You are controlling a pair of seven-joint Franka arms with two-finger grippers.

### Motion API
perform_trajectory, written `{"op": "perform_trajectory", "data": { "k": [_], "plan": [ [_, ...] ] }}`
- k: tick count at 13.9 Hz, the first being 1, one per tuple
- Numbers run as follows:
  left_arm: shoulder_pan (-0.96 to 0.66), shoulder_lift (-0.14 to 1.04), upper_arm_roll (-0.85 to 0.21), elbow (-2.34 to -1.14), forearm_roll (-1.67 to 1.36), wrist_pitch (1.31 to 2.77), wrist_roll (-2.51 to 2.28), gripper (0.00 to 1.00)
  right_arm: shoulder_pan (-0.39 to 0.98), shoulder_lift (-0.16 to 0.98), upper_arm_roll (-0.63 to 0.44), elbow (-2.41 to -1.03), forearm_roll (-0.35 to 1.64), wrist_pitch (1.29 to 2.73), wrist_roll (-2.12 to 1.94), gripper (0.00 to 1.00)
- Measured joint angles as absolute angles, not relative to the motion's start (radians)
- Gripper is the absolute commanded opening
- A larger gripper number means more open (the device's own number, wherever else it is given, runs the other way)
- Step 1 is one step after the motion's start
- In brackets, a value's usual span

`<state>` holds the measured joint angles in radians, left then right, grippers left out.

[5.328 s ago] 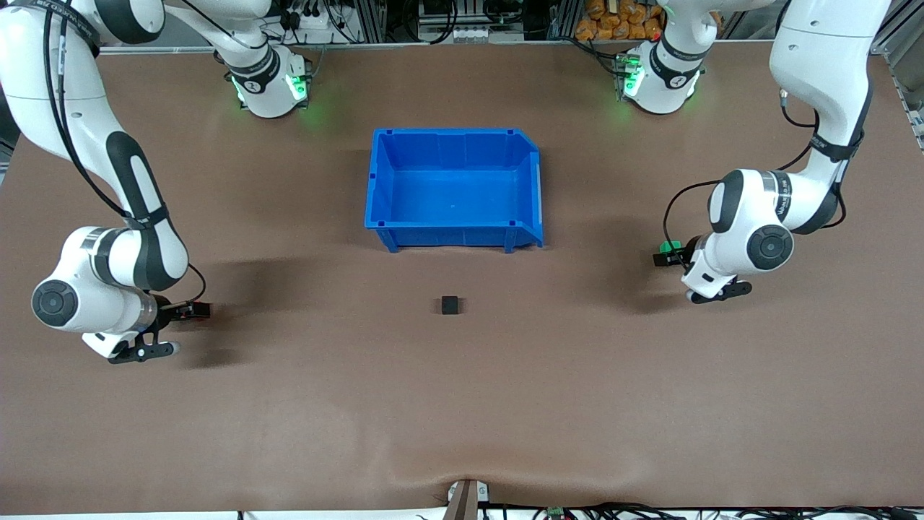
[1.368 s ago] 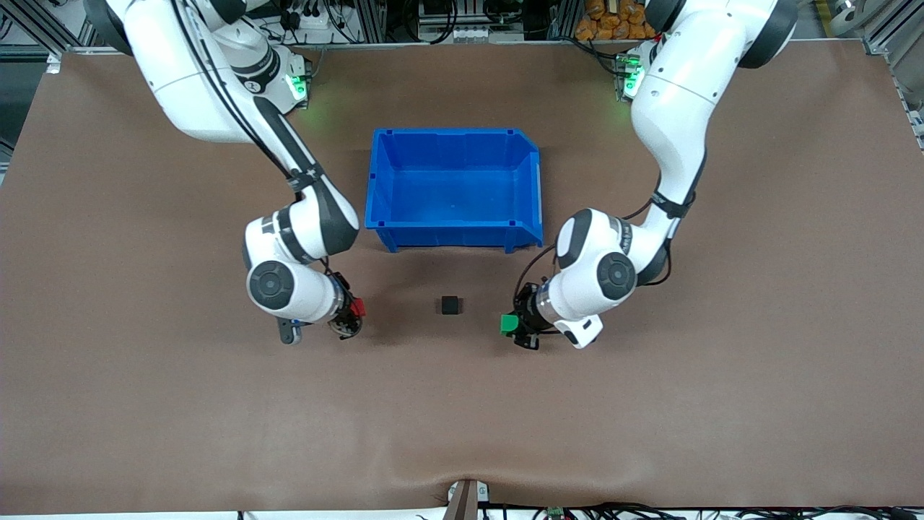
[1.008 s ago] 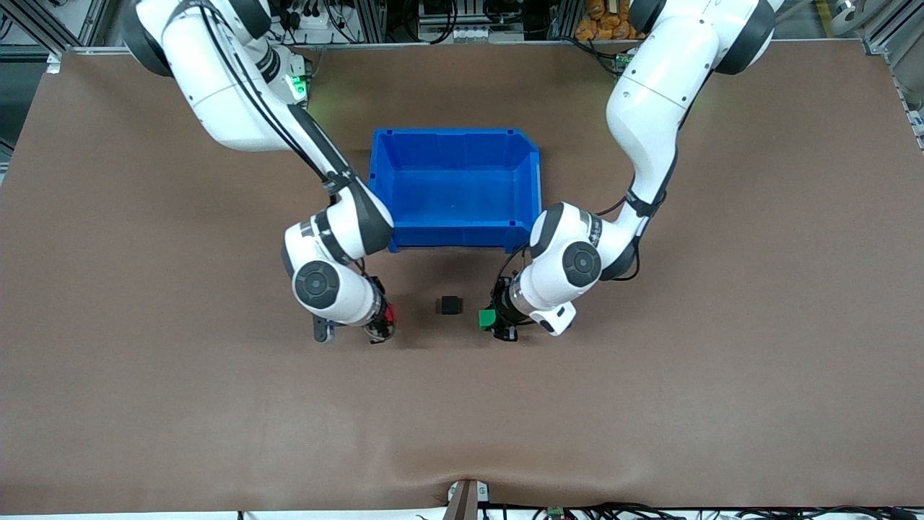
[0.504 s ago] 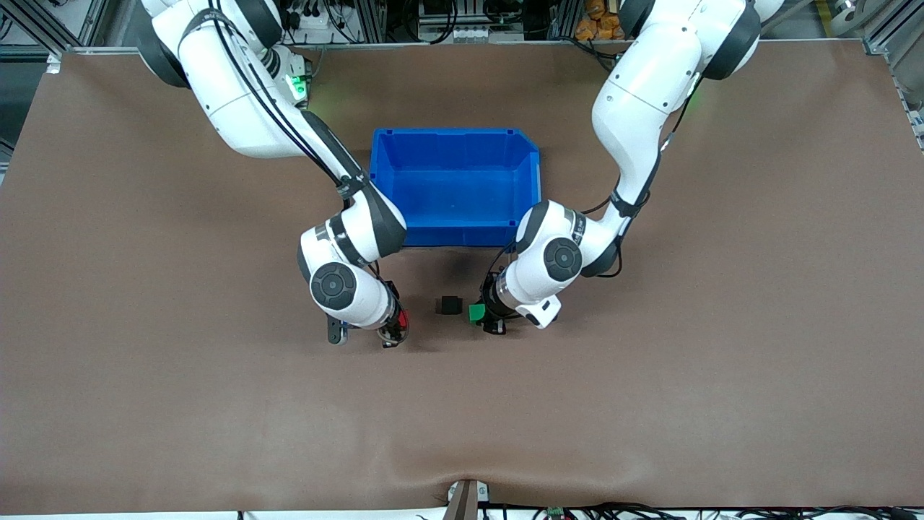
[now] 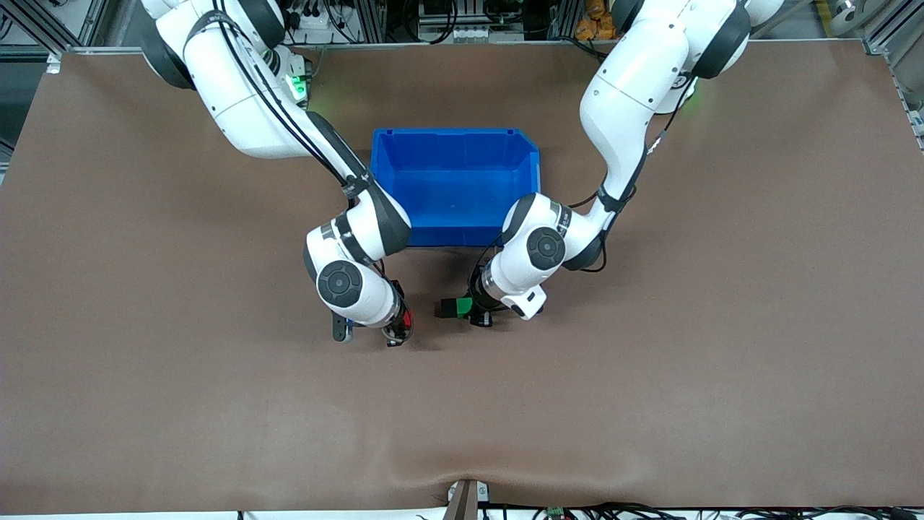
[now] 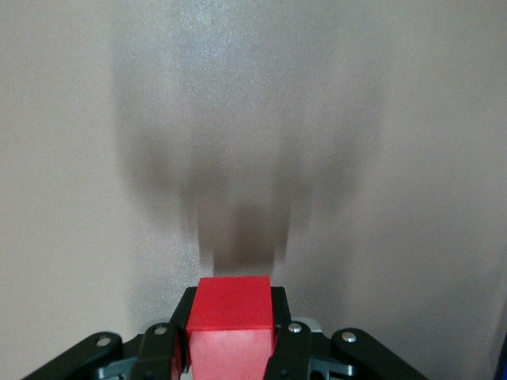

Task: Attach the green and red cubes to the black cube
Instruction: 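Press the red and green cubes against the black cube from both sides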

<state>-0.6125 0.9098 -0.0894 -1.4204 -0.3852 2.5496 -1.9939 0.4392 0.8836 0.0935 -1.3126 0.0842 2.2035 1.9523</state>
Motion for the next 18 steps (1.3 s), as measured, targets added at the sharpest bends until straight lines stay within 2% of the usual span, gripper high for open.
{"op": "perform_trajectory", "data": {
  "k": [7, 8, 9, 10, 15, 18],
  "plan": [
    [-0.613, 0.91, -0.089, -1.419, -0.385, 2.549, -1.994, 0.0, 0.452, 0.89, 0.094, -1.312, 0.087, 2.217, 2.02, 0.0],
    [-0.613, 0.91, -0.089, -1.419, -0.385, 2.549, -1.994, 0.06, 0.457, 0.892, 0.094, -1.312, 0.087, 2.23, 2.044, 0.0],
    [-0.613, 0.91, -0.089, -1.419, -0.385, 2.549, -1.994, 0.5, 0.463, 0.895, 0.094, -1.312, 0.087, 2.245, 2.067, 0.0],
    [-0.613, 0.91, -0.089, -1.419, -0.385, 2.549, -1.994, 1.0, 0.472, 0.897, 0.094, -1.312, 0.087, 2.262, 2.085, 0.0],
    [-0.614, 0.908, -0.089, -1.407, -0.385, 2.547, -1.989, 1.0, 0.5, 0.906, 0.094, -1.313, 0.087, 2.303, 2.129, 0.0],
    [-0.605, 0.875, -0.081, -1.388, -0.384, 2.482, -1.976, 1.0, 0.503, 0.917, 0.094, -1.324, 0.087, 2.337, 2.133, 0.0]
  ]
}}
